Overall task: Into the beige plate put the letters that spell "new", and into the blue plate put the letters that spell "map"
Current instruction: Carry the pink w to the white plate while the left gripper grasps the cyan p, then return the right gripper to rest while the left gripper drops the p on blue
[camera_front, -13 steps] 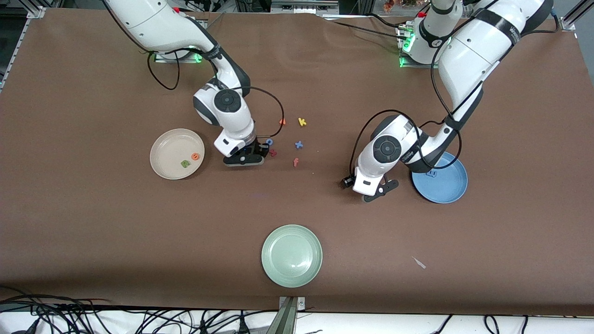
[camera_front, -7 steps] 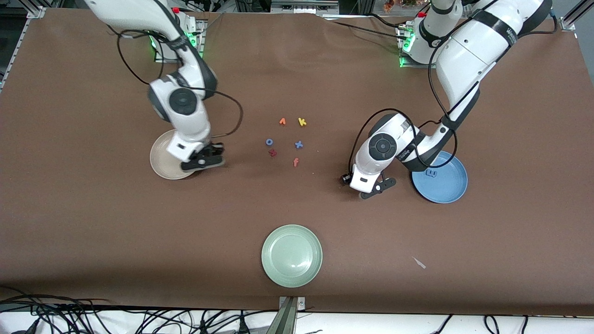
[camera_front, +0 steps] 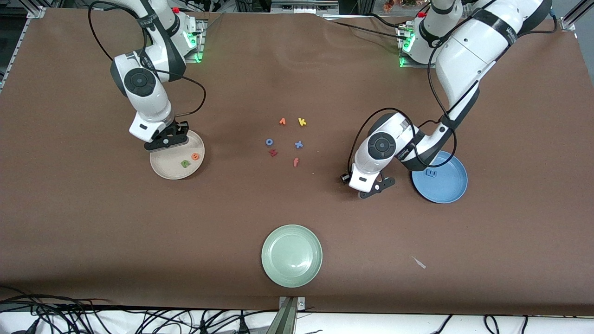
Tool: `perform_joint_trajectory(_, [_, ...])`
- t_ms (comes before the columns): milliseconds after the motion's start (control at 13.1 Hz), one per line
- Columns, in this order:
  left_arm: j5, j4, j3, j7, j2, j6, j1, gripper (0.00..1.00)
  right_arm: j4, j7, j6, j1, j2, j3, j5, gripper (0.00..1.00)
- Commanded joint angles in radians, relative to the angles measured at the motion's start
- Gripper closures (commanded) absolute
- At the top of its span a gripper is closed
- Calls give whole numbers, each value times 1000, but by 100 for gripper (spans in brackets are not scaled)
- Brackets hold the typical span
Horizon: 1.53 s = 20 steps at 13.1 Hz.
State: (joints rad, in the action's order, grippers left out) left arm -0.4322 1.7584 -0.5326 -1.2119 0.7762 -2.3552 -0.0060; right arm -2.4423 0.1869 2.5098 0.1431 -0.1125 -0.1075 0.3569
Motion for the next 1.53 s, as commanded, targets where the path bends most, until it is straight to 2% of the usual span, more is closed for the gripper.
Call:
perform_joint_trajectory(0, [-25,24,10,-9,-2,2,-6,58,-11,-14,-37,-5,63,-6,-29,0])
perform_joint_trajectory(153, [-25,24,10,-9,-2,1,-6,59,55,-20,-141,-4,79,-12,-137,0])
perform_joint_trajectory(382, [-25,23,10,-9,-3,4,-6,62,312,-20,-429,1,74,-20,-246,0])
perform_joint_trajectory(611, [-25,16,8,-11,-5,7,-6,65,503,-27,-592,1,74,-17,-277,0])
perform_joint_trajectory(840, [-25,7,8,-11,-9,30,-6,68,656,-32,-745,3,73,27,-288,0])
perform_joint_trajectory(992, [-25,3,6,-11,-11,43,-6,69,744,-33,-850,9,74,86,-358,0])
perform_joint_trajectory(1145, [-23,0,6,-11,-15,57,-6,70,802,-55,-908,21,77,132,-375,0])
perform_joint_trajectory(1450, [-22,-43,0,-5,-17,126,-6,72,809,-78,-921,21,76,138,-377,0])
